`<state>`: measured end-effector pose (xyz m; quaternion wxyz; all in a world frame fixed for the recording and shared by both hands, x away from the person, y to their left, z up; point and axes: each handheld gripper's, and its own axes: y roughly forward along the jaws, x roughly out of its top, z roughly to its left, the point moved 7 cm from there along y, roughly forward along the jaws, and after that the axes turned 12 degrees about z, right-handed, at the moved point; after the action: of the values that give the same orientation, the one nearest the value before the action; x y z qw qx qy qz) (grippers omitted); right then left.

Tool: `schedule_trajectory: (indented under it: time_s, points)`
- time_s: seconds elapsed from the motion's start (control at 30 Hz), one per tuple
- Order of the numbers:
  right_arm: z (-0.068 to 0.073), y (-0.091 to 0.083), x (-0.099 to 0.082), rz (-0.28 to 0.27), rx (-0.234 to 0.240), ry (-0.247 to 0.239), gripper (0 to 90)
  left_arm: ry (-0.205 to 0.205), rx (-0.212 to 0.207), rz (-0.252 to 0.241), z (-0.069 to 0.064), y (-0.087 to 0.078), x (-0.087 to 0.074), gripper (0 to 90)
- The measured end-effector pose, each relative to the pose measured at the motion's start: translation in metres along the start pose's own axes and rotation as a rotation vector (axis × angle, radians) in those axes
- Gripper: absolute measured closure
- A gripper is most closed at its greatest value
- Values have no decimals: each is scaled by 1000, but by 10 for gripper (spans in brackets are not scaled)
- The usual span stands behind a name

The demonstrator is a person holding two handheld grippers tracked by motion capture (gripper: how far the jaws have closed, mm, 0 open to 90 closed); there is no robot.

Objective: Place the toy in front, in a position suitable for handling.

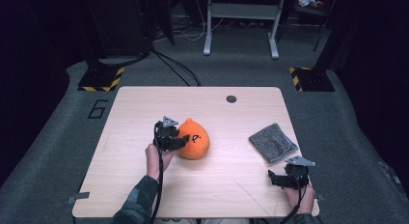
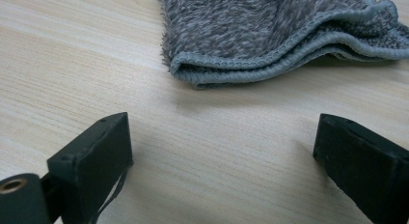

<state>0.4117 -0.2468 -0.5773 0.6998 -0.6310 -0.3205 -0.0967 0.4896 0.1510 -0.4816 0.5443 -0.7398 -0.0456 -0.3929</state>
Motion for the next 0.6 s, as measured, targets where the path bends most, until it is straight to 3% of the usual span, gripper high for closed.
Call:
schedule_trajectory:
  time_s: [0.03,0.1,0.2,0.27,0.43,0.6]
  points:
    - [0,0,0,-1,0,0,54,0,11,5,3,-2,1,471]
    - [0,0,0,1,0,0,53,21,-15,-3,9,-7,5,426]
    - [0,0,0,2,0,0,54,48,-19,8,19,-10,8,370]
    - [0,0,0,-1,0,0,54,42,-27,13,28,-10,10,339]
    - [0,0,0,0,-1,1,53,68,-50,69,43,2,9,247]
    - [0,0,0,-1,0,0,54,93,-98,109,45,14,5,191]
